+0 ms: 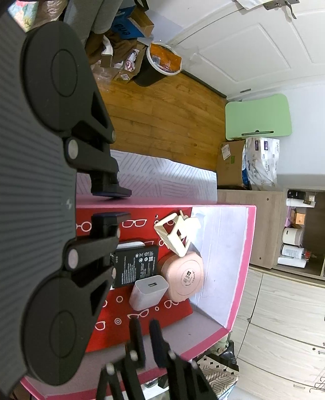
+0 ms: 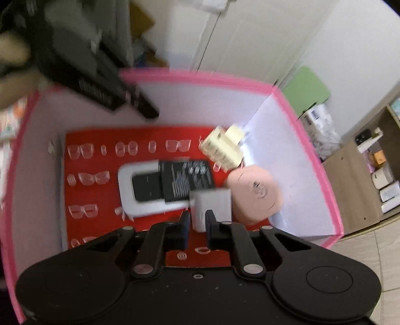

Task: Organize rigid objects
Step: 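Carry the white charger plug into the box and release it, then grasp the black phone case on the bed with the right gripper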

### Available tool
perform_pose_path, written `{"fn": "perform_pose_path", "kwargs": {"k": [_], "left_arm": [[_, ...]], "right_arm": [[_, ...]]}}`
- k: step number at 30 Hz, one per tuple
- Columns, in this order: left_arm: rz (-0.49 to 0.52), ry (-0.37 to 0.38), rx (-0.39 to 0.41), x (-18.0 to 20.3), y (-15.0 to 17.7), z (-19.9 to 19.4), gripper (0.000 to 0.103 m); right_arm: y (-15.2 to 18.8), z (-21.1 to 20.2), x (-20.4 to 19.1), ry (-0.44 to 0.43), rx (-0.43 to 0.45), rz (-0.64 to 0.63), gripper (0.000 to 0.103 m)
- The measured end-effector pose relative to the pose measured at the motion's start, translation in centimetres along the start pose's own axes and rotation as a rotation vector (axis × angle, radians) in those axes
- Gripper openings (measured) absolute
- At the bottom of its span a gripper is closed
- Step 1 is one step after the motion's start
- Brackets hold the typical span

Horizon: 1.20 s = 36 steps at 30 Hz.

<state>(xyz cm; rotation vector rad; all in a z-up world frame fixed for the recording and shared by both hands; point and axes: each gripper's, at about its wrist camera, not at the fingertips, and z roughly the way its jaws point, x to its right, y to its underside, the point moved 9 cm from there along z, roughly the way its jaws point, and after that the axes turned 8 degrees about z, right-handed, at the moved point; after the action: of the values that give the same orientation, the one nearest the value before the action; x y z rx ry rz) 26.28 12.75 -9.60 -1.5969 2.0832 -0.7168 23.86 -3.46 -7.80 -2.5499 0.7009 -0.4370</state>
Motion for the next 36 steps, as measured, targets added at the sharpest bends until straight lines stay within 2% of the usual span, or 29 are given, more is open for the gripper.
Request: {"fn": "perform_pose_path", "kwargs": {"k": [3, 6, 10, 13, 16, 20, 26, 29, 31, 33, 36], "left_arm": [[-0.012, 0.007, -0.001, -0.2, 0.2, -0.1, 0.011], [-0.017, 0.011, -0.01, -0.4, 0.3, 0.0, 0.011], [-0.006, 0.001, -0.01, -0.3, 0.1, 0.0, 0.011], [-0.002, 0.005, -0.013, -0.4, 0.1, 0.1, 0.011], [0.01, -0.001, 0.001, -0.3, 0.0, 0.0, 0.011], [0.03, -0.02, 0.016, -0.1, -0.2, -0.2, 0.011], [0.026, -0.016, 0.008, 0.0, -0.1, -0.1, 0.011], [0.01, 0.0, 0.02, -0.2, -0.1, -0.2, 0.011], [-0.006, 0.006, 0.023, -0.4, 0.0, -0.3, 0.011], [-0.004, 0.006, 0.021, -0.3, -0.1, -0.2, 0.011], [0.011, 0.002, 0.023, -0.1, 0.0, -0.2, 0.011]], "right_arm": [[0.0, -3.1, 0.2, -0.05, 0.098, 0.121, 0.02], [0.4, -6.0, -0.5, -0.097, 0.151, 0.169, 0.025], [1.9, -10.6, 0.0, -0.114, 0.261, 0.258, 0.035], [4.5, -11.6, 1.5, -0.08, 0.302, 0.362, 0.039], [8.5, -11.7, 3.8, -0.031, 0.3, 0.527, 0.04], [14.4, -10.9, 6.8, 0.065, 0.25, 0.732, 0.04], [19.7, -9.9, 9.1, 0.178, 0.22, 0.889, 0.043], [20.9, -9.5, 10.8, 0.242, 0.228, 0.941, 0.051], [21.4, -9.1, 12.4, 0.259, 0.261, 0.989, 0.066], [21.8, -8.5, 14.8, 0.249, 0.293, 1.048, 0.074], [22.8, -7.0, 18.4, 0.233, 0.276, 1.141, 0.075]]}}
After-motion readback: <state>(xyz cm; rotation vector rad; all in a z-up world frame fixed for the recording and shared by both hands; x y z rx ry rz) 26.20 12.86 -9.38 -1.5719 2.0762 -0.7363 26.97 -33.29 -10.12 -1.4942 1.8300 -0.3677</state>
